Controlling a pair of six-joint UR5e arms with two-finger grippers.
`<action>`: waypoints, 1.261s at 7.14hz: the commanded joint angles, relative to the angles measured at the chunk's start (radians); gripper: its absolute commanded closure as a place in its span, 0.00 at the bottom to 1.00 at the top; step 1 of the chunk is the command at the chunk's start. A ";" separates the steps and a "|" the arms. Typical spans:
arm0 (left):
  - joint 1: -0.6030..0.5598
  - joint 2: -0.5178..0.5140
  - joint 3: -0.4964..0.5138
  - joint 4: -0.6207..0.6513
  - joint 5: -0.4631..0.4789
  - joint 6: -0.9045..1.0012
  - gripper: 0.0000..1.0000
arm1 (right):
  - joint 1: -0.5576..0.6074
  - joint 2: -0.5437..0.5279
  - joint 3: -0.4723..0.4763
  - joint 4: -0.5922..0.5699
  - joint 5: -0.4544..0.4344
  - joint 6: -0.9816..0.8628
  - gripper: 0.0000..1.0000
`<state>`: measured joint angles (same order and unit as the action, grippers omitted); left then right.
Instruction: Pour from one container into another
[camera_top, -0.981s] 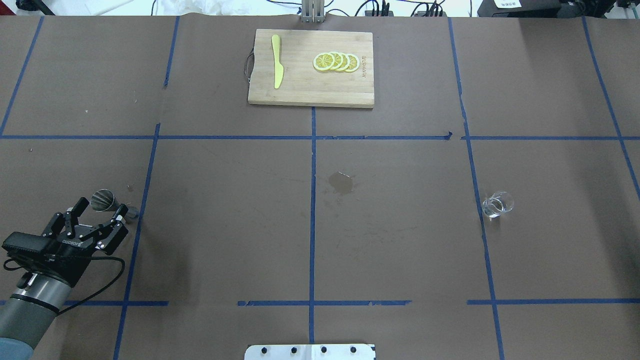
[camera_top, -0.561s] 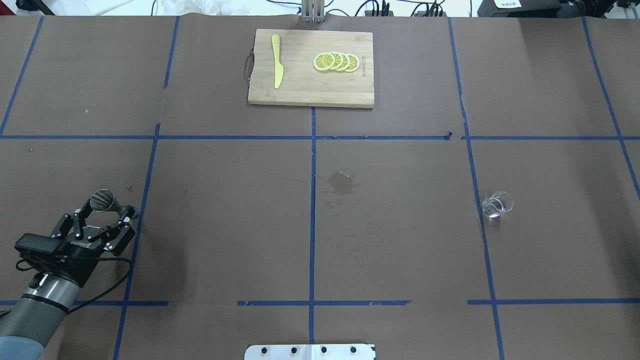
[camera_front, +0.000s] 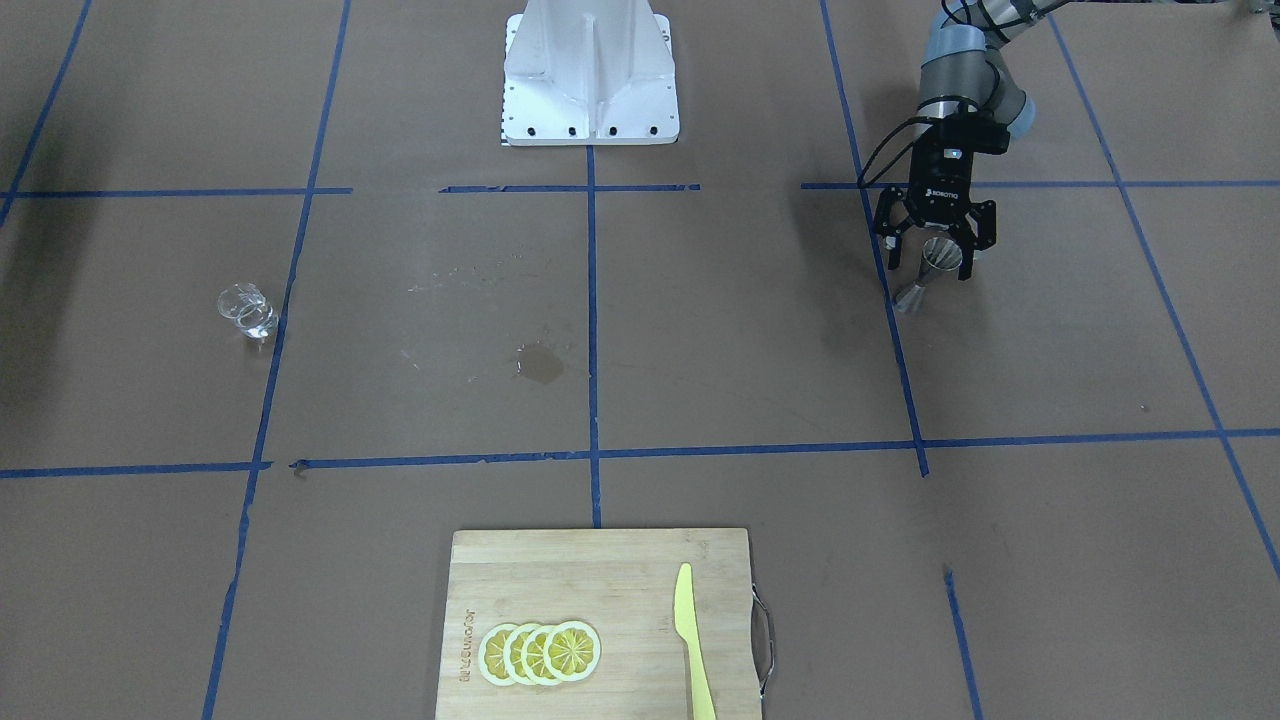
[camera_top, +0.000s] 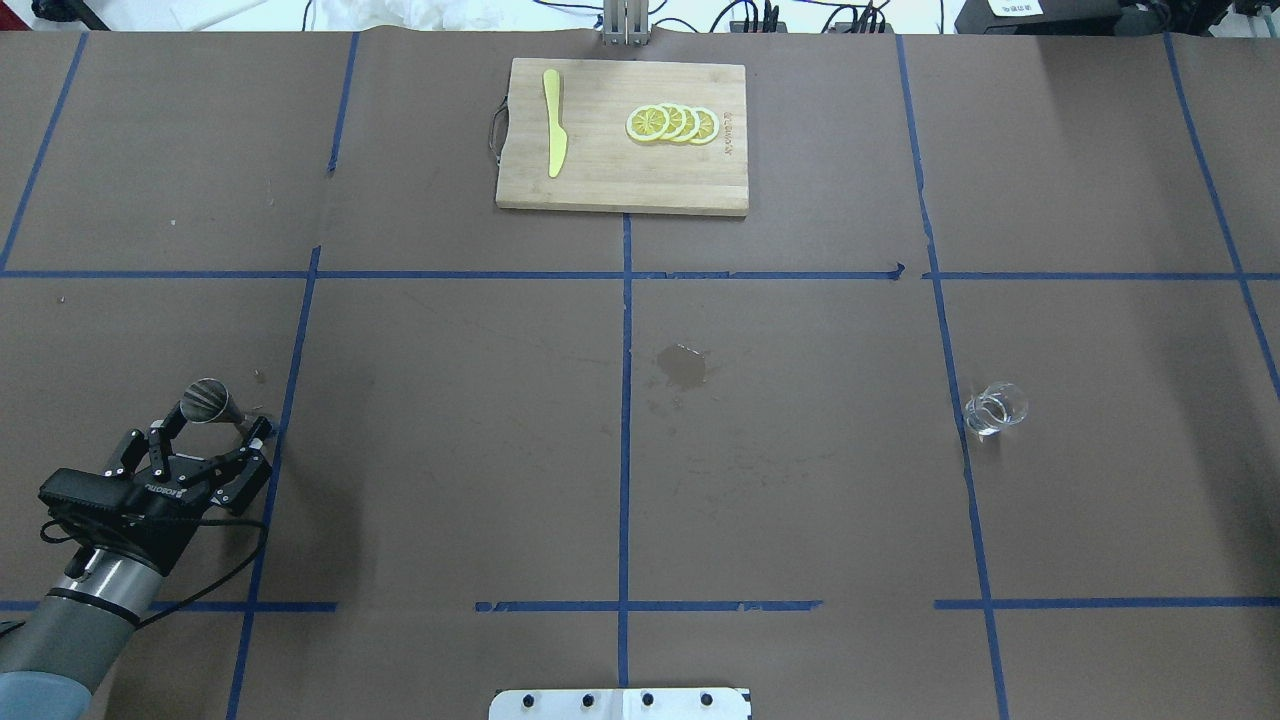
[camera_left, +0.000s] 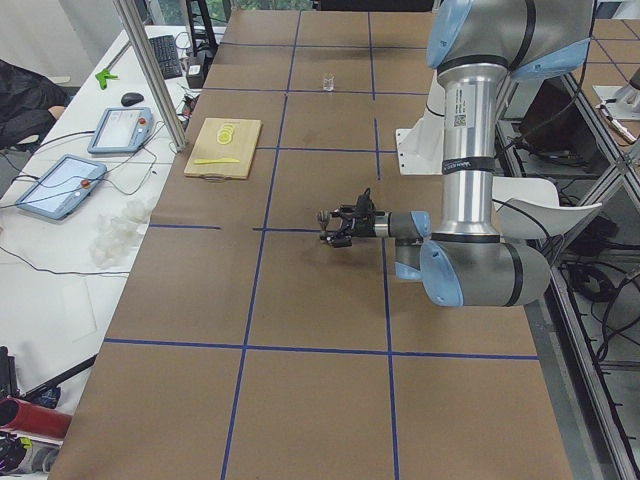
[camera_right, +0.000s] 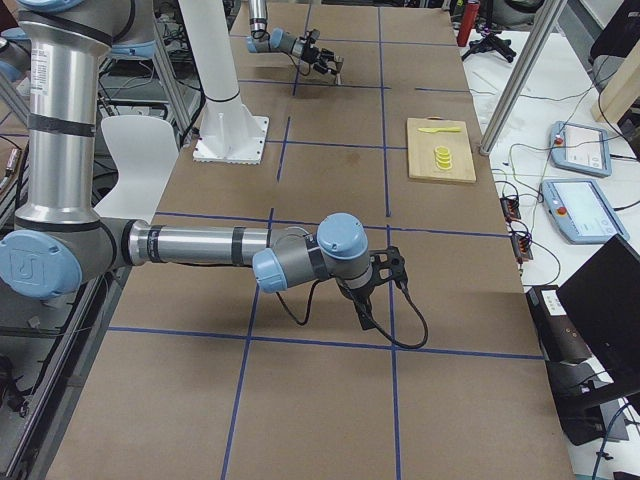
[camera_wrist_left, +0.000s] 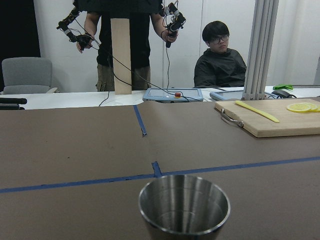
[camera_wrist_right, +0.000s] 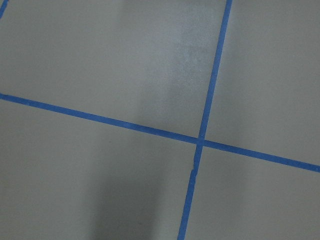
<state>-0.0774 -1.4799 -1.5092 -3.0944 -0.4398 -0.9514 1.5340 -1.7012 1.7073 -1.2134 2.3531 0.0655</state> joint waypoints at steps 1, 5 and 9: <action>0.005 -0.014 0.027 -0.001 -0.002 0.005 0.00 | 0.000 0.000 0.000 0.000 0.000 -0.001 0.00; 0.005 -0.037 0.043 -0.025 -0.023 0.005 0.14 | 0.000 0.000 0.002 0.000 -0.002 0.000 0.00; -0.004 -0.025 0.040 -0.066 -0.022 0.005 0.15 | 0.000 0.002 0.002 0.000 -0.002 0.000 0.00</action>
<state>-0.0799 -1.5052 -1.4686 -3.1494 -0.4629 -0.9465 1.5340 -1.7002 1.7088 -1.2134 2.3516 0.0659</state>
